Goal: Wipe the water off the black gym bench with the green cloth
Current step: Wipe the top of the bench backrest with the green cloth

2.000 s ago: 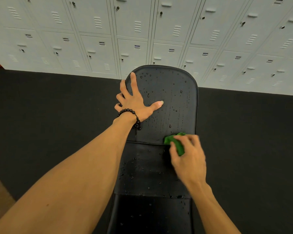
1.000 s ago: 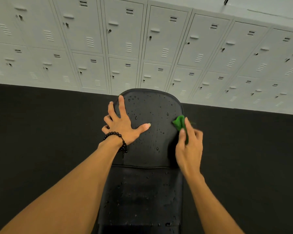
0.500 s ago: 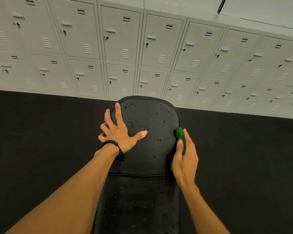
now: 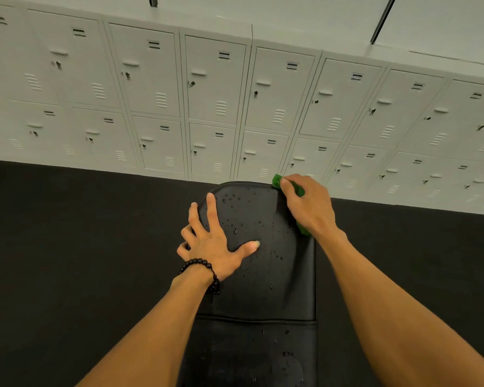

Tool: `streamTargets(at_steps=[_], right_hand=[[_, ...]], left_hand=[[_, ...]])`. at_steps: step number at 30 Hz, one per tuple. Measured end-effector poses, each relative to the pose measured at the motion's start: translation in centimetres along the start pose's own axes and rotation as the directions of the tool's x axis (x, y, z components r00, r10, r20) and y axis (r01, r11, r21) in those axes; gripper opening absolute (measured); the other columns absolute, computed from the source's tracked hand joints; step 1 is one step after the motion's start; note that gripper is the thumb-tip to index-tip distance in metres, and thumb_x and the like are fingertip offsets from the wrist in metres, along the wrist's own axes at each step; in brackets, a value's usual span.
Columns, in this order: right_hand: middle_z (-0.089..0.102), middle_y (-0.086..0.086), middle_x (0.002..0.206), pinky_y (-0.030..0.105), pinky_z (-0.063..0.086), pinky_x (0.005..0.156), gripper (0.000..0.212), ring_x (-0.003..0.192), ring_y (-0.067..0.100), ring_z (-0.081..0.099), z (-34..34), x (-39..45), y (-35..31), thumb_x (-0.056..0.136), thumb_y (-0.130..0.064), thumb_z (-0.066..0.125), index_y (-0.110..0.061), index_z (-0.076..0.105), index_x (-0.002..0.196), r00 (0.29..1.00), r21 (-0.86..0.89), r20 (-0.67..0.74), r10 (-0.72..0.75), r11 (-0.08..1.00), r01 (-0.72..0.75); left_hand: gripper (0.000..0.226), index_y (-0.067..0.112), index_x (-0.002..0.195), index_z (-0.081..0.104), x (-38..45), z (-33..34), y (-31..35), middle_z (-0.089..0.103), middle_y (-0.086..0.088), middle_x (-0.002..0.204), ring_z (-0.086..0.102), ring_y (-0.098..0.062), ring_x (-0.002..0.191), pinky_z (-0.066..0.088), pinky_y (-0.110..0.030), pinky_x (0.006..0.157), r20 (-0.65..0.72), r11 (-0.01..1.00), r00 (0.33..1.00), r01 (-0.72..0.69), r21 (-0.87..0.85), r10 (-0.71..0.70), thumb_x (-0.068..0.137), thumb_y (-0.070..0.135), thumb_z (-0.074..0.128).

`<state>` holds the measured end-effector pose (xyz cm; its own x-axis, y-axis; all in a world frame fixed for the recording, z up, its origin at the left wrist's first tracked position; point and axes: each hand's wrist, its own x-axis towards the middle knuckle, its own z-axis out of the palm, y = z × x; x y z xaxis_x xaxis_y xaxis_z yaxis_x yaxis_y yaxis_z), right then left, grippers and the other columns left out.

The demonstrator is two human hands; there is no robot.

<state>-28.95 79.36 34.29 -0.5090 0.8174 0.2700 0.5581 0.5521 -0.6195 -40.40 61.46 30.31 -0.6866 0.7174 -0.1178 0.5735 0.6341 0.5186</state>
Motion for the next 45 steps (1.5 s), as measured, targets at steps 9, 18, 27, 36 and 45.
streamTargets(at_steps=[9,18,27,36,45], right_hand=[[0.061,-0.007,0.104,0.034,0.04,0.074,0.03,0.088,0.014,0.052,3.1,1.9,-6.4,0.096,-0.046,0.047,-0.036,0.069,0.114,0.947,-0.183,0.221,-0.235,0.944,0.276],[0.062,-0.003,0.115,0.033,0.04,0.079,0.031,0.1,0.017,0.056,4.7,2.3,-9.6,0.1,-0.044,0.047,-0.033,0.068,0.121,0.863,-0.165,0.393,-0.318,0.899,0.407],[0.067,-0.004,0.093,0.03,0.037,0.066,0.035,0.082,0.019,0.06,5.1,2.7,-8.1,0.098,-0.048,0.045,-0.027,0.071,0.087,0.961,-0.23,0.186,-0.203,0.942,0.244],[0.06,-0.007,0.107,0.032,0.044,0.075,0.038,0.095,0.011,0.055,1.4,0.9,-1.5,0.104,-0.049,0.034,-0.034,0.063,0.123,0.957,-0.164,0.148,-0.249,0.948,0.272],[0.062,-0.009,0.114,0.032,0.045,0.078,0.037,0.098,0.009,0.054,1.5,0.9,-1.9,0.103,-0.047,0.037,-0.036,0.062,0.129,0.952,-0.169,0.124,-0.278,0.94,0.297]], left_hand=[[0.131,0.039,0.144,-0.034,-0.1,-0.2,-0.1,-0.025,-0.003,0.156,0.016,-0.038,0.136,0.028,-0.054,0.105,0.011,0.999,1.0,-0.016,-0.044,0.017,0.064,0.085,0.059],[0.131,0.038,0.145,-0.032,-0.1,-0.1,-0.1,-0.024,-0.004,0.155,0.018,-0.037,0.135,0.029,-0.053,0.104,-0.001,0.999,1.0,-0.01,-0.037,0.01,0.062,0.088,0.055],[0.131,0.038,0.145,-0.034,0.0,-0.1,-0.1,-0.026,-0.004,0.156,0.016,-0.036,0.136,0.028,-0.053,0.104,0.017,0.999,1.0,-0.013,-0.049,0.014,0.063,0.087,0.057],[0.131,0.039,0.143,-0.036,0.0,-0.2,-0.1,-0.028,-0.001,0.155,0.014,-0.037,0.138,0.027,-0.054,0.106,0.033,0.998,0.999,-0.023,-0.05,0.024,0.065,0.085,0.059],[0.13,0.039,0.143,-0.036,-0.1,-0.2,0.0,-0.027,-0.002,0.155,0.014,-0.038,0.138,0.027,-0.054,0.106,0.026,0.999,1.0,-0.014,-0.035,0.014,0.065,0.085,0.058]])
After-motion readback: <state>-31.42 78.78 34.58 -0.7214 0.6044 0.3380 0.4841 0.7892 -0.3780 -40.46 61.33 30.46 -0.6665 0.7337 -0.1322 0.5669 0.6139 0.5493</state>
